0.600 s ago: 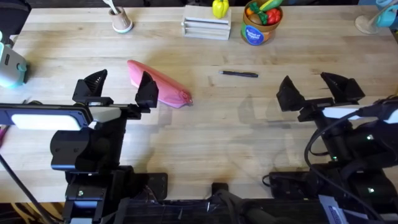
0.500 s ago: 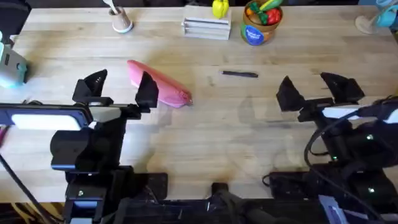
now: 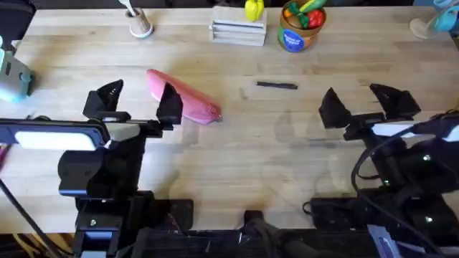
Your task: Unzip the bag, pick up the pens from the table one at a time and place them inside, then zip the bag closed.
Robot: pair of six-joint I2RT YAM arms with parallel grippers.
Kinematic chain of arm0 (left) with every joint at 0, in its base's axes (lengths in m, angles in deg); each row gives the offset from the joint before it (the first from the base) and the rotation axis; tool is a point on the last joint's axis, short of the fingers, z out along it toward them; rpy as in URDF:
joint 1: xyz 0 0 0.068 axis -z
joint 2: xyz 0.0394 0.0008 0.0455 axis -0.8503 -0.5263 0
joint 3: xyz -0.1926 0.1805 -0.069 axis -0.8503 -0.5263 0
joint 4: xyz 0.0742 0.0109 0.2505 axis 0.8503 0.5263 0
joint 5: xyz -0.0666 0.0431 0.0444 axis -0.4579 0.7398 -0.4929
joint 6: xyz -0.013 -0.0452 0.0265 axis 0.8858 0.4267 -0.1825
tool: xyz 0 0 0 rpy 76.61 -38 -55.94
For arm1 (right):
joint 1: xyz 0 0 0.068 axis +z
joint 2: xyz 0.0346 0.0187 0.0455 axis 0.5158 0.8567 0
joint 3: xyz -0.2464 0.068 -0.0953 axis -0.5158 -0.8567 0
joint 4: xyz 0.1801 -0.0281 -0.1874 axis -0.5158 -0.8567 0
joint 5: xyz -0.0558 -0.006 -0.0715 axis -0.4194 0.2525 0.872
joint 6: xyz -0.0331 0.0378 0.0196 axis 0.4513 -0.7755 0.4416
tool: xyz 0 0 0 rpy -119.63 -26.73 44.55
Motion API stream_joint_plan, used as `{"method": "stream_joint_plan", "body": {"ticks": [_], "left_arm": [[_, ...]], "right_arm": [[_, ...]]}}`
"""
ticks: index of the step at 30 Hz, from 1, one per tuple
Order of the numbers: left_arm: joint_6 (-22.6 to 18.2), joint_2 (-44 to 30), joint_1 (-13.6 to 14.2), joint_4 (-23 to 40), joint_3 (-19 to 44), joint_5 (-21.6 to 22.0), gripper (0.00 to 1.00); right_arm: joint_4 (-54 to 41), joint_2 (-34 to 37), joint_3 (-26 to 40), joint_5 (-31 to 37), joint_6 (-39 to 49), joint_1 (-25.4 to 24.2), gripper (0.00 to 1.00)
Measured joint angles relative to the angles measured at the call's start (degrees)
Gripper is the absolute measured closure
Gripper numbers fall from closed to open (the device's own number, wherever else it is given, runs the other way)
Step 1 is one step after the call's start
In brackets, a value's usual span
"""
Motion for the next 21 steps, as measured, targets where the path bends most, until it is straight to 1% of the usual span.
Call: {"method": "stream_joint_plan", "body": {"ticks": [6, 9, 10, 12, 15, 19, 21], "left_arm": [[0.00, 0.00, -0.01, 0.12, 0.08, -0.40, 0.009], [-0.50, -0.12, 0.00, 3.36, 1.64, -0.88, 0.010], [-0.91, -0.59, 0.00, 4.80, 2.80, -0.96, 0.009], [-2.51, -2.78, 0.00, 7.69, 6.66, -1.14, 0.009], [-5.82, -7.28, -0.01, 11.50, 13.32, -1.21, 0.010], [-11.33, -16.89, -0.02, 17.99, 24.33, -1.33, 0.010], [-14.47, -23.19, -0.01, 22.21, 30.65, -1.33, 0.010]], "right_arm": [[-1.51, 0.00, 0.66, -0.19, 0.00, 0.00, 0.005], [-8.09, 0.15, 3.66, -0.68, 0.10, -0.01, 0.005], [-11.76, 0.31, 5.03, -0.75, 0.60, 0.00, 0.005], [-18.56, 1.67, 7.83, -1.11, 2.48, 0.00, 0.005], [-24.20, 5.56, 13.25, -1.36, 5.23, 0.00, 0.005], [-29.64, 12.87, 23.87, -1.76, 7.30, 0.00, 0.005], [-32.63, 17.43, 29.59, -1.79, 7.79, 0.00, 0.005]]}}
